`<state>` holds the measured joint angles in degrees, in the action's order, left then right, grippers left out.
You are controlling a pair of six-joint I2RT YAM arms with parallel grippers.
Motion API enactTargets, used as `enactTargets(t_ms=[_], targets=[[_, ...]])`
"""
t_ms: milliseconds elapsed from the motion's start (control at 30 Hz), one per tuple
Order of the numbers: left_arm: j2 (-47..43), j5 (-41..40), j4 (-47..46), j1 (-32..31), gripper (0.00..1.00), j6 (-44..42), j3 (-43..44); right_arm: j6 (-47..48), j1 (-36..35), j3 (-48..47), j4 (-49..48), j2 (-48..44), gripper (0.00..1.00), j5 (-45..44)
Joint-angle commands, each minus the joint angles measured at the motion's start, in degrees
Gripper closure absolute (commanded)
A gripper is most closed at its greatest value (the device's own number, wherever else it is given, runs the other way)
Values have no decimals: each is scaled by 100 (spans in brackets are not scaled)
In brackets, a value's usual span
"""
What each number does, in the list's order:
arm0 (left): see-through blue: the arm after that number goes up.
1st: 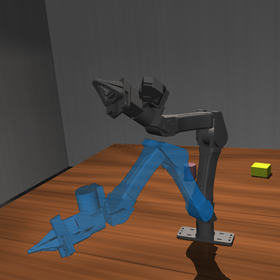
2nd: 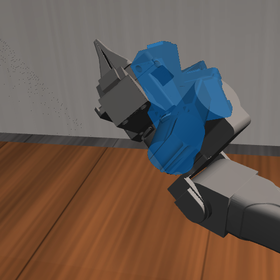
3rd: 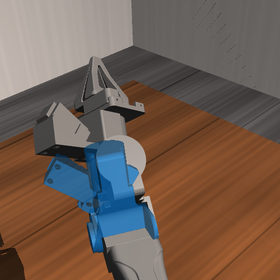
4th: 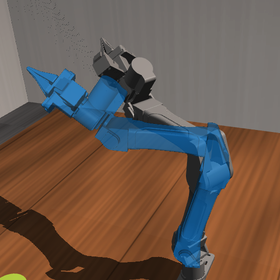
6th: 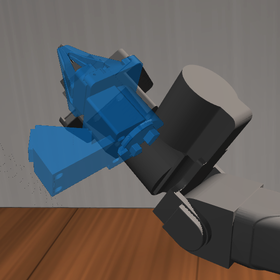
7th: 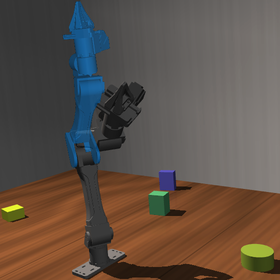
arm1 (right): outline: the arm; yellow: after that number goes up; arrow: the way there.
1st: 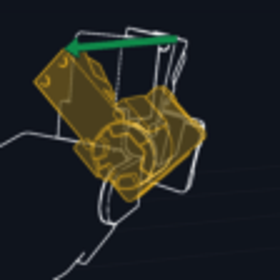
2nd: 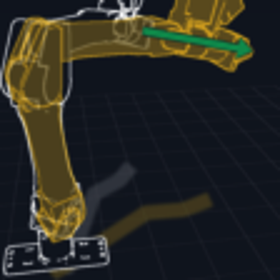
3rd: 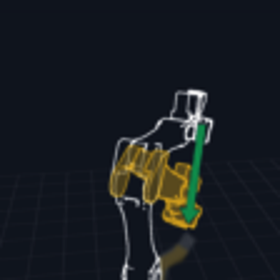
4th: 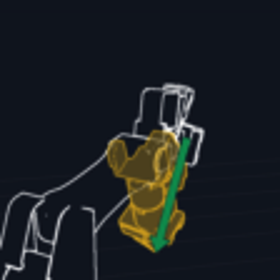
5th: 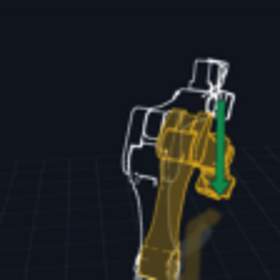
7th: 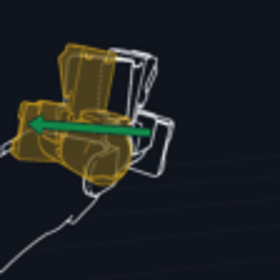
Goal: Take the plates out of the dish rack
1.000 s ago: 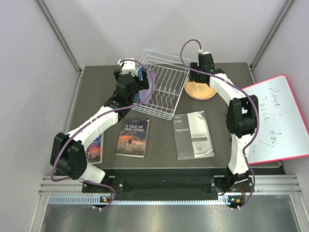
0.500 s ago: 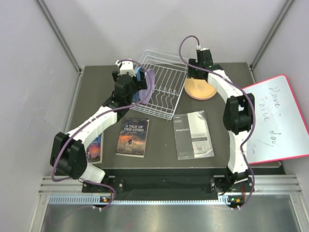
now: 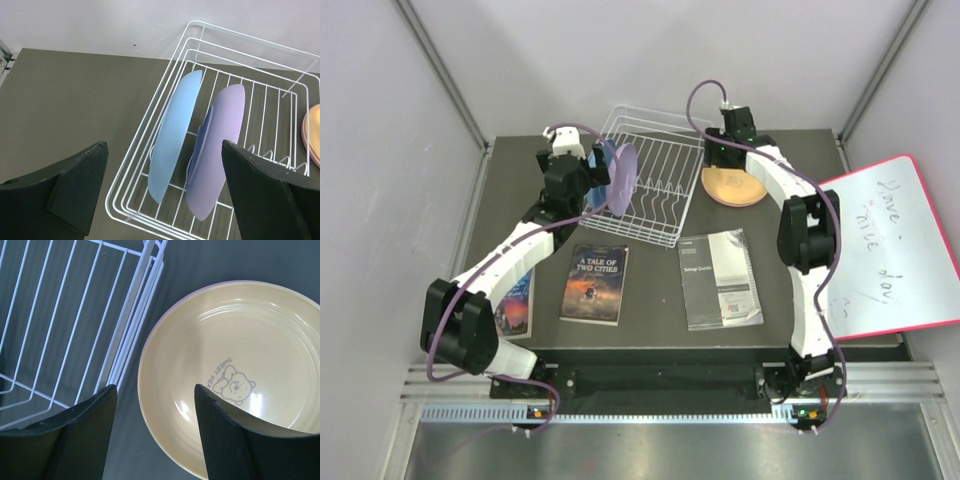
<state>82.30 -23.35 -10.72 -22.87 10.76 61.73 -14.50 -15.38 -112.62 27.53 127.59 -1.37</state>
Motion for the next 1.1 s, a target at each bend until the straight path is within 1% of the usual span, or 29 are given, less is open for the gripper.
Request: enactTargets(t_ms=[0,233,300,400,500,533,633,900,1067], targets=[[-215,85,-202,64,1,57,-30,132,-211,-226,-291,56,36,452],[-127,129,-220,116,1,136,-39,290,-326,3,-529,-6,35,768],[-92,173,-220,125,1,154,-21,299,-343,29,-573,-24,35,699],[-48,208,-229,125,1,180,5,395,-343,143,-687,-111,34,830],[-4,235,-220,134,1,207,5,431,-352,135,-696,-120,29,936],[-4,244,-220,134,1,215,5,457,-343,126,-688,-120,25,997],[31,270,-229,134,1,233,-4,483,-343,126,-696,-103,22,1138],[119,296,-229,134,1,286,23,545,-361,144,-767,-129,20,1446],[163,288,-229,134,1,233,58,545,-361,582,-1012,-497,20,455]])
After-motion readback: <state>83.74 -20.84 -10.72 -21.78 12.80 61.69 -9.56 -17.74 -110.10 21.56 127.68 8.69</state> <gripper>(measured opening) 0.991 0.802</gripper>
